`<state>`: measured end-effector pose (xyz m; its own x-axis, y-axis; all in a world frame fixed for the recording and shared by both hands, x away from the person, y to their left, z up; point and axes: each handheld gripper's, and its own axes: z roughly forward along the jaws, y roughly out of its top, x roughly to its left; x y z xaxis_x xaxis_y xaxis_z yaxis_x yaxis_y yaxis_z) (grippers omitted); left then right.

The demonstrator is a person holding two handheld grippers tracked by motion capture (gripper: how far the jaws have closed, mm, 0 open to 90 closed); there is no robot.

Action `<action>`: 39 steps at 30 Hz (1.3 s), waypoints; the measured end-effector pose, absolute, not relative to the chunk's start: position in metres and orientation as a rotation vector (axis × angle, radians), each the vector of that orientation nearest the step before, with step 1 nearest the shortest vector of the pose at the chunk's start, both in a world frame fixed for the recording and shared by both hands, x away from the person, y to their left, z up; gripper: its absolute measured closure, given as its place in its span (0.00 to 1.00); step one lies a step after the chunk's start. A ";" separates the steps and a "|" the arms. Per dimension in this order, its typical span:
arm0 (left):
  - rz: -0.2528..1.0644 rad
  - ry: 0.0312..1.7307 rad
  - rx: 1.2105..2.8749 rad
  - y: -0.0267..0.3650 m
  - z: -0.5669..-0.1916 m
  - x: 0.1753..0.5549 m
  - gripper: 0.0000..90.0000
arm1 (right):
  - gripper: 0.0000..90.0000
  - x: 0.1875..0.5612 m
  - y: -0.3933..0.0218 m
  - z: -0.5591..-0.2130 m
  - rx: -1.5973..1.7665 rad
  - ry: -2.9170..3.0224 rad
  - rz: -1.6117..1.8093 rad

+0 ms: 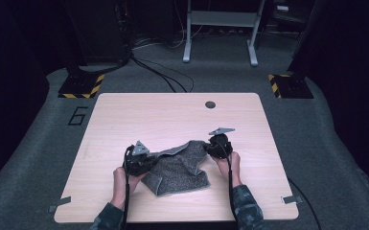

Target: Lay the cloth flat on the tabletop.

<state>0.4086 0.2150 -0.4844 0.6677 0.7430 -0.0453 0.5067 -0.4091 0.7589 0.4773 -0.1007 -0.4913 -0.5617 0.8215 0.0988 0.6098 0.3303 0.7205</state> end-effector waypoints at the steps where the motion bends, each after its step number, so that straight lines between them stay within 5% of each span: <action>1: 0.369 0.965 2.107 0.216 -0.484 0.409 0.90 | 0.97 0.475 -0.101 -0.490 1.278 2.319 1.066; 7: 0.360 0.997 2.130 0.210 -0.490 0.415 0.63 | 0.97 0.471 -0.095 -0.500 1.273 2.352 1.037; 10: 0.405 0.986 2.147 0.203 -0.490 0.417 0.60 | 0.97 0.472 -0.093 -0.505 1.267 2.363 1.019; 21: 0.435 0.962 2.116 0.204 -0.477 0.420 0.90 | 0.97 0.470 -0.095 -0.500 1.275 2.351 1.033; 39: 0.399 0.994 2.067 0.226 -0.462 0.418 0.95 | 0.98 0.446 -0.106 -0.460 1.199 2.337 1.104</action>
